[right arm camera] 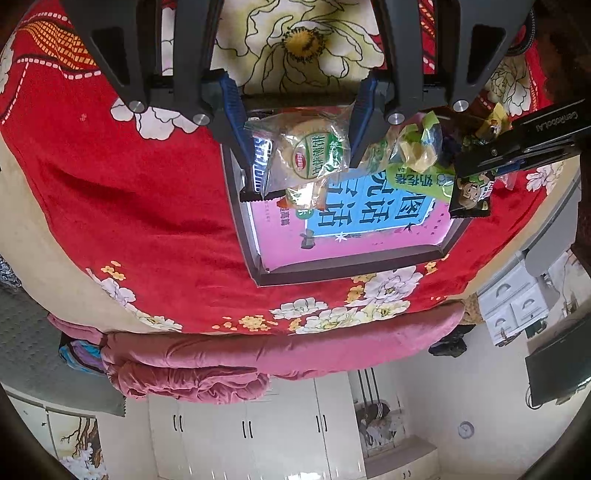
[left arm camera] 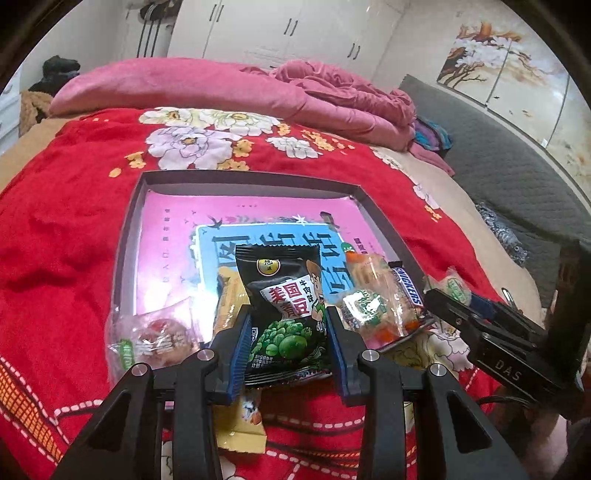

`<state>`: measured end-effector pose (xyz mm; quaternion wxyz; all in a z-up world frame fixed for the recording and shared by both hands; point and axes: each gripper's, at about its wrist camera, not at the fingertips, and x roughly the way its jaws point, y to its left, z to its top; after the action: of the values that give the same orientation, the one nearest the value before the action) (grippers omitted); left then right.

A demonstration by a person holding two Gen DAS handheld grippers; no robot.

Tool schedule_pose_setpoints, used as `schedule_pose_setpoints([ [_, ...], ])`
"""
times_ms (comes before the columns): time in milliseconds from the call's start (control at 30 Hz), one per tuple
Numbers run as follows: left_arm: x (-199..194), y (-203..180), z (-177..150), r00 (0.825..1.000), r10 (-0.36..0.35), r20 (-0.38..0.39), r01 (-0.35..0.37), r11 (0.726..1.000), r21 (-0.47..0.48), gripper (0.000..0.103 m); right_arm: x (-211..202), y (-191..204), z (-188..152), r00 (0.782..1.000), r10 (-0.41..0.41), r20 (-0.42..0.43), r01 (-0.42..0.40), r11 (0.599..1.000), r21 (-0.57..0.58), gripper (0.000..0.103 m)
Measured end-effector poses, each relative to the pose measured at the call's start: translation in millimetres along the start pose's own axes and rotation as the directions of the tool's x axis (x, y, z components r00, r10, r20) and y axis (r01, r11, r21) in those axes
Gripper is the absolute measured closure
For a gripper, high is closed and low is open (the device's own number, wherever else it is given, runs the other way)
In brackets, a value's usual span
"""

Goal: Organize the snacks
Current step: 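Carry the pea bag with the left tool while the right tool carries the round cracker to the tray, then lower both snacks into the tray and open both tools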

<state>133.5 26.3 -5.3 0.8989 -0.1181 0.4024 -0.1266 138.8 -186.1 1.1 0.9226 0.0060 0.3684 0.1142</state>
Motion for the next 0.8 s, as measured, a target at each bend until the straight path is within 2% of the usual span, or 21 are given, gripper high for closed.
schedule_pose_setpoints([
  [267,16,-6,-2,0.999,-0.006,-0.04,0.006,1.0,0.015,0.064,11,-6,3,1.0,-0.016,-0.019,0.017,1.0,0.022,0.053],
  [800,24,-3,1,0.999,-0.001,-0.047,0.002,1.0,0.015,0.064,25,-9,8,0.999,-0.026,-0.041,0.027,0.999,0.031,0.053],
])
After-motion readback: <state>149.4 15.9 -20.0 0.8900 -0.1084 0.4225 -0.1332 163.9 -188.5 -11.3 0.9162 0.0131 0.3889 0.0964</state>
